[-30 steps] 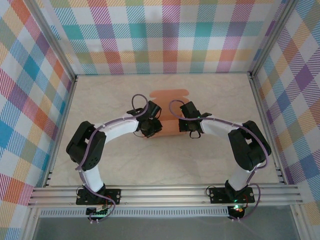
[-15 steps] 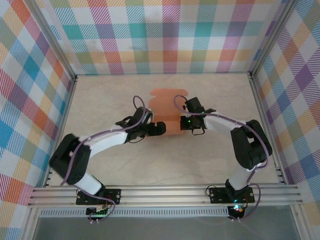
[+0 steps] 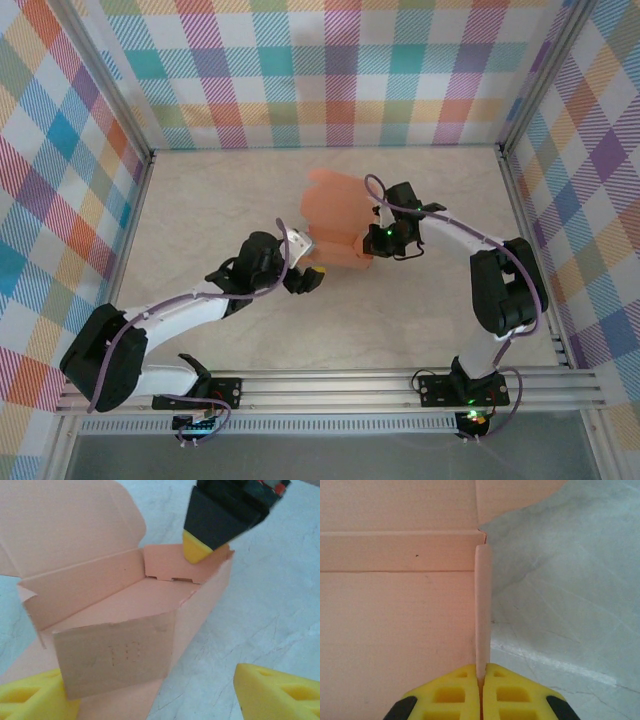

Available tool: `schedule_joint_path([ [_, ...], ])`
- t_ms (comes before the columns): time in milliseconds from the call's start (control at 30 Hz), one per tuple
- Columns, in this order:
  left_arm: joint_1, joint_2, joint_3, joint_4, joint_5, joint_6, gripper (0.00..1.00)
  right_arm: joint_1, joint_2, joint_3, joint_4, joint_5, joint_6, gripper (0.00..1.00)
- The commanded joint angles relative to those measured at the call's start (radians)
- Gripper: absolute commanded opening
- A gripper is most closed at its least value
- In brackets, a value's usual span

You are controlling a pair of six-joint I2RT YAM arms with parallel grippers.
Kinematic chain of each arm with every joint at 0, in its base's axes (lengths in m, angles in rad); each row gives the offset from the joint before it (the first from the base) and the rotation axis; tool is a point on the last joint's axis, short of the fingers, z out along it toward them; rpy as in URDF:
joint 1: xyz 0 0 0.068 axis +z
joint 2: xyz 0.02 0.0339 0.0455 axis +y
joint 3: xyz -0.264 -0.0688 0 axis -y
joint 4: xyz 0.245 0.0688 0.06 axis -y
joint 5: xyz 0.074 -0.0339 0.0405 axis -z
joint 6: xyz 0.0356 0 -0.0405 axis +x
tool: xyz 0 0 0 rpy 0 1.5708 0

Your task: Fold the paper box

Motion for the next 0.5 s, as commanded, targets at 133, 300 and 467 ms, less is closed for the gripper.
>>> schedule_joint_path([
  [133,-0.025,-0.111,-0.128,0.218,-0.181,0.109,0.77,-0.007,0.015,0.003,-0.005,0.022,0.044,0.0],
  [300,-0.027,-0.194,-0.127,0.149,-0.112,0.09,0.74,-0.007,0.01,0.004,0.006,0.061,0.05,0.0],
  [467,-0.03,-0.18,-0.129,0.184,-0.04,0.04,0.7,-0.005,0.005,-0.007,0.029,0.049,0.059,0.0],
])
